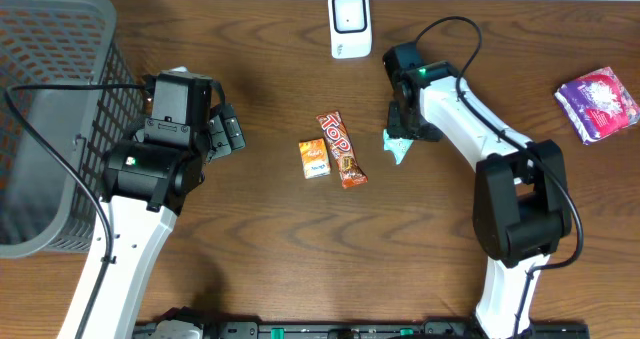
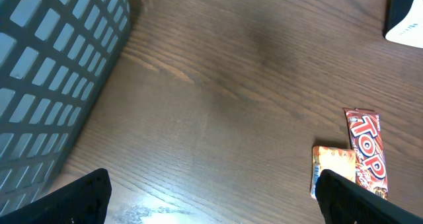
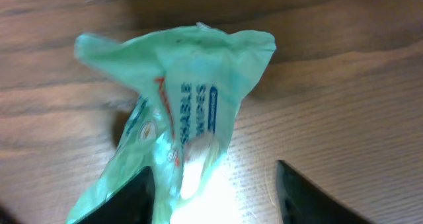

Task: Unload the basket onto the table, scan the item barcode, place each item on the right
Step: 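Lift the mint-green wipes pack off the table with the right gripper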

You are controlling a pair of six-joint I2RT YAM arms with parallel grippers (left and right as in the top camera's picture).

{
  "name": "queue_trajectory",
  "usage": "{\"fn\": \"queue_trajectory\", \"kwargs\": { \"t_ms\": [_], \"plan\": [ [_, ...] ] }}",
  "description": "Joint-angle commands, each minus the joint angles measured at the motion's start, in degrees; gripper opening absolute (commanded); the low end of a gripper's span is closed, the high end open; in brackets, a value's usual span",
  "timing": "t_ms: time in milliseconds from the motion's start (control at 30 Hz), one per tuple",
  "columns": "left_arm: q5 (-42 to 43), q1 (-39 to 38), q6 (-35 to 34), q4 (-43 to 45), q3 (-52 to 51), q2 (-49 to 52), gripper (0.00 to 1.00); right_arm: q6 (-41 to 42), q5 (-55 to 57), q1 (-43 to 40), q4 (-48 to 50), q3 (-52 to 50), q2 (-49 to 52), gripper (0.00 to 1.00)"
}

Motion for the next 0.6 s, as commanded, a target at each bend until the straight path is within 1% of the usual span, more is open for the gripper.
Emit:
{"fn": "queue_trajectory", "kwargs": {
  "t_ms": [0, 33, 67, 100, 167, 200, 367, 400, 433, 567],
  "plan": [
    [-1.2, 0.1, -0.5, -0.2, 0.4, -0.5, 0.98, -0.1, -3.9, -0.9, 0.1, 0.2, -4.4, 0.71],
    [-1.2, 0.1, -0.5, -0.2, 0.4, -0.5, 0.98, -0.1, -5.0, -1.0, 0.4, 0.2, -4.5, 0.76],
    [-1.2, 0.1, -0.5, -0.2, 0.4, -0.5, 0.98, -0.1, -5.9, -1.0, 0.9, 0.2, -4.5, 0.77],
    [-1.2, 0.1, -0.5, -0.2, 0.4, -0.5, 0.98, -0.1, -6.6, -1.0, 1.3, 0.2, -4.5, 0.8],
    [-1.2, 0.1, -0.5, -0.2, 0.4, -0.5, 0.98, -0.1, -6.7, -0.7, 1.6, 0.1, -4.2, 0.95],
    [-1.2, 0.1, -0.5, -0.2, 0.4, -0.5, 0.98, -0.1, -6.4, -0.7, 1.6, 0.1, -4.2, 0.99],
    [-1.2, 0.1, -0.5, -0.2, 0.4, -0.5, 0.98, 0.0, -4.3, -0.5, 1.5, -0.9, -4.2, 0.99],
    [-1.2, 0.1, -0.5, -0.2, 0.4, -0.5, 0.98, 0.5, -4.3, -0.5, 1.5, -1.3, -4.2, 0.97],
    [-1.2, 0.1, -0.5, -0.2, 0.4, -0.5, 0.98, 1.4, -4.3, -0.5, 1.6, -1.8, -4.2, 0.91],
    [-1.2, 0.1, -0.5, -0.2, 0.4, -0.5, 0.98, 6.1, -4.3, -0.6, 4.6, -5.1, -4.2, 0.76]
  ]
}}
